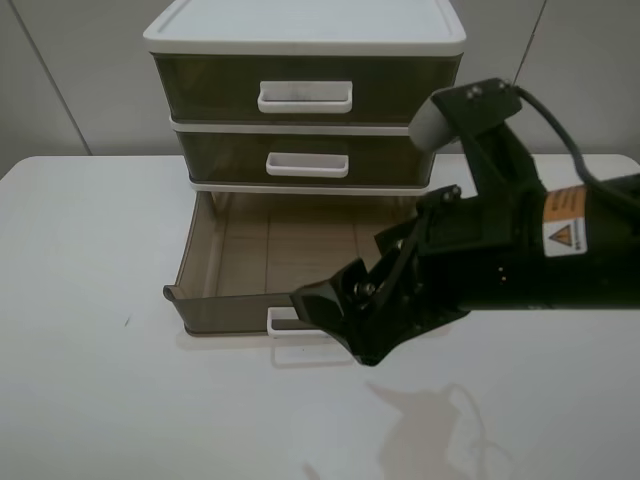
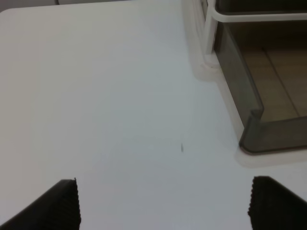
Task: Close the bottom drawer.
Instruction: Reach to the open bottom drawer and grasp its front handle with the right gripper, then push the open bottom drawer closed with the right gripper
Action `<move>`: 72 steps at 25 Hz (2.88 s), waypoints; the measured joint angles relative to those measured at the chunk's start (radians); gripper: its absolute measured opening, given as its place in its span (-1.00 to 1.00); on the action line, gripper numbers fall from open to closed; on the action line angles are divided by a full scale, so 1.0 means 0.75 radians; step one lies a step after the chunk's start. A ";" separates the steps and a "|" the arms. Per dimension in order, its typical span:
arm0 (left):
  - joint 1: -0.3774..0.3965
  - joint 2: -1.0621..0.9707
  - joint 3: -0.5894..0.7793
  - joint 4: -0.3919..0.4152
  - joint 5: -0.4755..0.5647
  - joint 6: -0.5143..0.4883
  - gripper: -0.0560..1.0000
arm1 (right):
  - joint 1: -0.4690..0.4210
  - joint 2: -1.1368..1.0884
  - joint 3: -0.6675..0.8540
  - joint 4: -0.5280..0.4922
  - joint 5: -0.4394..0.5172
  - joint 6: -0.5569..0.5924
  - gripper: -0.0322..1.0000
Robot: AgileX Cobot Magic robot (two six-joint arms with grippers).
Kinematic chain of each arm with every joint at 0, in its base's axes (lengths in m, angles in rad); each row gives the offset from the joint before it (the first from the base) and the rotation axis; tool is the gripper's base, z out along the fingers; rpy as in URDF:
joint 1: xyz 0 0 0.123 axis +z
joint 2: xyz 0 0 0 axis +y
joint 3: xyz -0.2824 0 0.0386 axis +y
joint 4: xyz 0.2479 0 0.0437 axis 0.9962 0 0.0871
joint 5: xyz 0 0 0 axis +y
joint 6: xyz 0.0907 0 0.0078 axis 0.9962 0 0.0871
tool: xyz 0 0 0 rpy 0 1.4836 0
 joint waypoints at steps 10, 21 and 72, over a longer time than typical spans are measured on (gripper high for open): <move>0.000 0.000 0.000 0.000 0.000 0.000 0.47 | 0.159 0.147 0.270 0.064 -0.560 -0.013 -0.07; 0.000 0.000 0.000 0.000 0.000 0.000 0.47 | 0.162 0.549 0.266 0.171 -1.067 -0.028 -0.89; 0.000 0.000 0.000 0.000 0.000 0.000 0.47 | 0.028 0.848 -0.163 0.579 -0.594 0.100 -0.90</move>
